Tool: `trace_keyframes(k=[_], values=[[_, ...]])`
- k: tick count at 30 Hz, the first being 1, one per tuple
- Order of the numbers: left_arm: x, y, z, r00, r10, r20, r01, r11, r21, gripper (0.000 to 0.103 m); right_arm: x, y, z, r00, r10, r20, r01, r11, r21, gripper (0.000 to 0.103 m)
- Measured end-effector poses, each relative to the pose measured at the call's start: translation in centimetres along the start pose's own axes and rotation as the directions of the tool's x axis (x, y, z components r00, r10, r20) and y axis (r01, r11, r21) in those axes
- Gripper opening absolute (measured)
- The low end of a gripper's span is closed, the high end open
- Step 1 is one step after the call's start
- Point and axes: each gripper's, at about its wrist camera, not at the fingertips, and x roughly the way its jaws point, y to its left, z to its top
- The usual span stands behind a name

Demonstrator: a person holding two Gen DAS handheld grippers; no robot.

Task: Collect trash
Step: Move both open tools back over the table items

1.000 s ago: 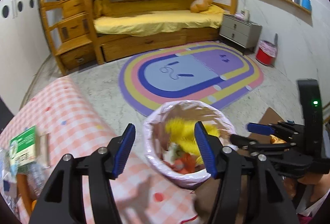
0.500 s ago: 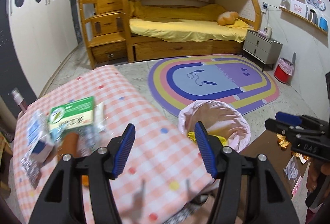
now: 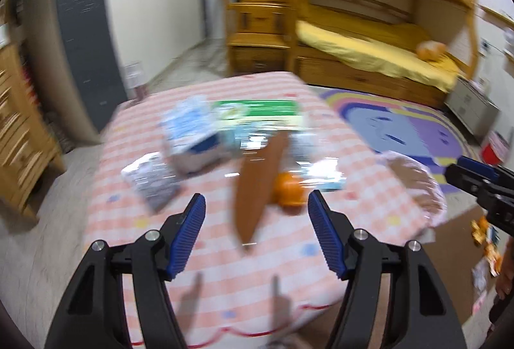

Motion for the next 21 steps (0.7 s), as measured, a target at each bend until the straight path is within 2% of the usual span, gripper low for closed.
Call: trace_keyframes(k=[5,15,21], values=[[0.2,4.7,-1.2,0.997,0.076,-0.013,-0.077,0.994,-0.08,0.066,1.4,3.4,0.7,0.999,0.031,-0.012,-0.032,0.997,-0.072,0.048],[1.9,7.1,-2.7,0.992,0.116,-0.055,-0.121,0.989,-0.089,0.068,6.5,8.0,0.4,0.989,0.098,-0.114,-0.118,0.975,-0.187,0.047],[2.7,7.6,-2.6,0.99,0.122,-0.067,-0.128,0.989,-0.08,0.076,9.0,10.0,0.6,0.982,0.102,-0.158,-0.137,0.964,-0.23,0.044]])
